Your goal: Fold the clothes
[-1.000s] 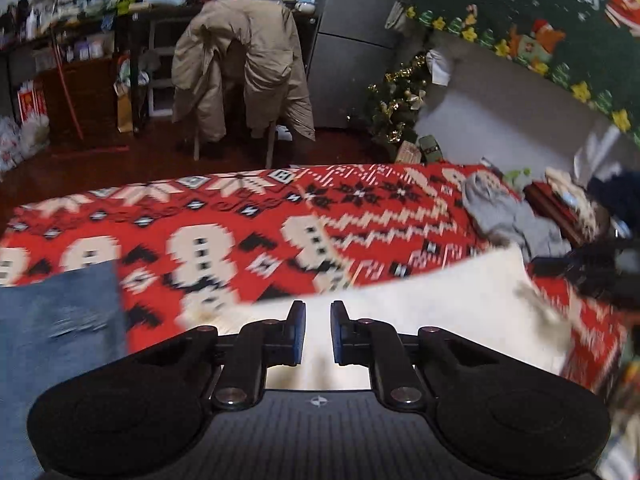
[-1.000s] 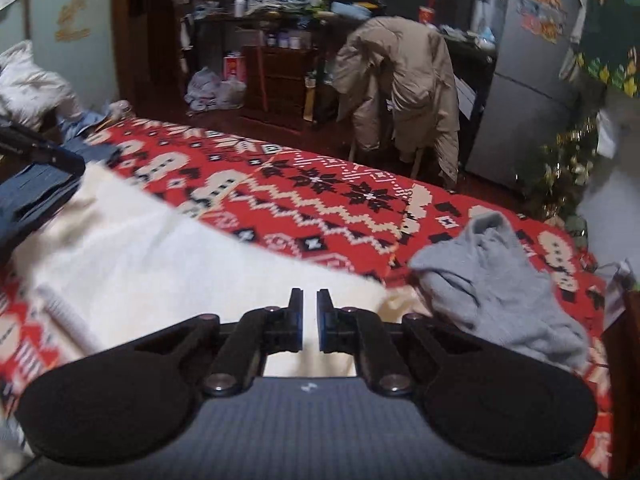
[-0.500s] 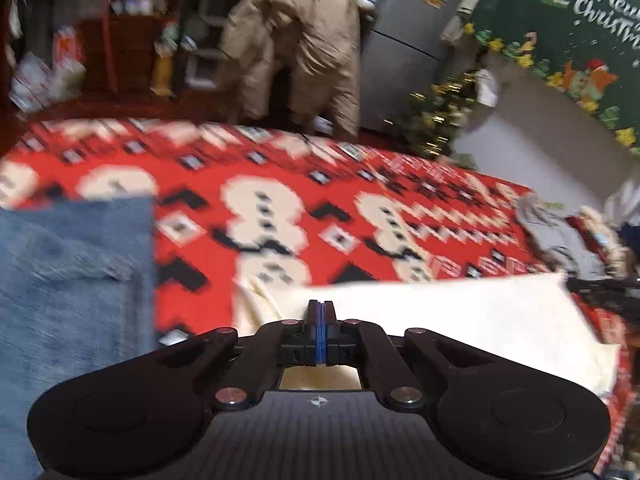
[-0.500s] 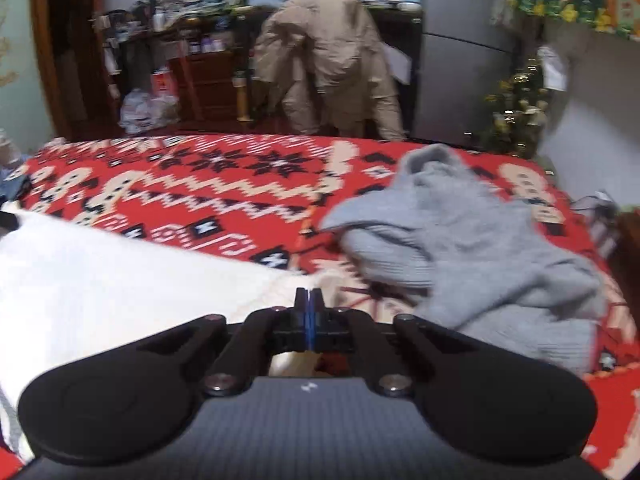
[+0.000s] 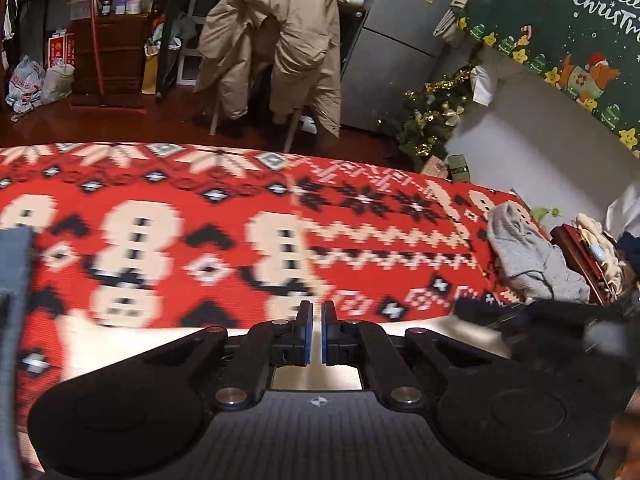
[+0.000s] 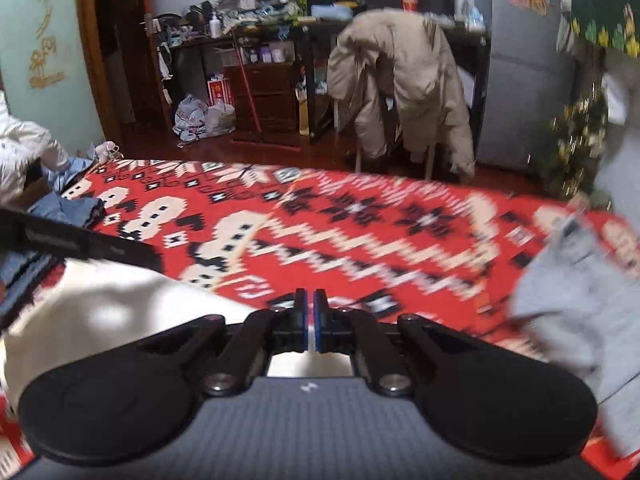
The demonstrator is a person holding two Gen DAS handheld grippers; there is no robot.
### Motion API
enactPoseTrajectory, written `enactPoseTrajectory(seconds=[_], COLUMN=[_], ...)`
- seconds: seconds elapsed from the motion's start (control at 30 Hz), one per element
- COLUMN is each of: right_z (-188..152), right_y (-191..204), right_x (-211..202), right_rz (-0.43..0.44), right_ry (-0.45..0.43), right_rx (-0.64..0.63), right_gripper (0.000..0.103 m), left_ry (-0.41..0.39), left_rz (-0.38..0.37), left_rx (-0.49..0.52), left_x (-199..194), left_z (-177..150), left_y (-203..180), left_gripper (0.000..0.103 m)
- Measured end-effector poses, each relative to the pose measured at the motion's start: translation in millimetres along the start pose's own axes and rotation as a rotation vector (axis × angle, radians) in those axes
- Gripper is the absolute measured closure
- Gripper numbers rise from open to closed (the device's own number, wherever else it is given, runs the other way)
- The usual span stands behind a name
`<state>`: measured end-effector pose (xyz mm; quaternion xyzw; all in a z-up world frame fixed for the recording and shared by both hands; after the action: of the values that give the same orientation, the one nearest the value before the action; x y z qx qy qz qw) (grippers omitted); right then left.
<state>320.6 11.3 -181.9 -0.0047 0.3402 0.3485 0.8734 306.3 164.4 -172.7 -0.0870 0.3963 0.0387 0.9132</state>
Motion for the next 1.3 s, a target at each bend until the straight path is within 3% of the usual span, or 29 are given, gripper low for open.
enactPoseTrajectory(seconds=[0.13, 0.27, 0.57, 0.67, 0.87, 0.97, 1.13, 1.2, 1.3], right_z=[-12.7, -25.1, -39.2, -40.2, -38.3, -37.0, -57.0, -70.9, -92.4], right_y=[7.1, -6.8, -73.4, -93.3, -130.4, -116.8, -50.1, -25.4, -4.2], right_x=[24.0, 30.2, -15.9, -29.3, -63.2, -87.6, -112.3, -113.3, -109.4], right_rz=[-0.050, -0.095, -0.155, -0.194, -0.283, -0.233, -0.032, 0.043, 0.055], right_ry=[0.001, -0.031, -0.096, -0.099, -0.104, -0.115, -0.021, 0.045, 0.134], right_rx=[0.053, 0.085, 0.172, 0.166, 0.192, 0.162, 0.048, 0.020, -0.005], right_gripper=[0.101, 0.103, 0.103, 0.103, 0.100, 0.100, 0.100, 0.099, 0.099], left_ry=[0.000, -0.047, -0.055, -0.063, -0.049, -0.050, 0.079, 0.162, 0.196], left_rz=[0.072, 0.086, 0.114, 0.205, 0.187, 0.124, -0.025, -0.056, -0.030], left_rx=[0.000, -0.003, -0.098, -0.101, -0.141, -0.156, -0.023, 0.027, 0.080], left_x=[20.8, 18.3, 8.4, 8.1, -14.0, -36.8, -62.6, -66.3, -70.2], left_z=[-15.2, -20.3, -14.0, -12.3, -8.4, -12.4, -44.0, -60.8, -79.7], left_y=[-4.4, 12.2, 90.1, 109.3, 132.0, 120.1, 58.7, 39.1, 26.0], left_gripper=[0.099, 0.100, 0.100, 0.100, 0.101, 0.099, 0.099, 0.099, 0.098])
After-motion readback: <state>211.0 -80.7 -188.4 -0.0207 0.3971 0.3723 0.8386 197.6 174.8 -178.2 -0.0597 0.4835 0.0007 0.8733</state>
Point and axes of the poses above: each gripper's, at about its wrist camera, not at the fingertips, and x roughly the way its jaws point, y to its left, z to its top, the point moved 5 cm from there along x, roughly the way its jaws point, and after that the axes turned 13 degrees about z, right-handed, at the moved point
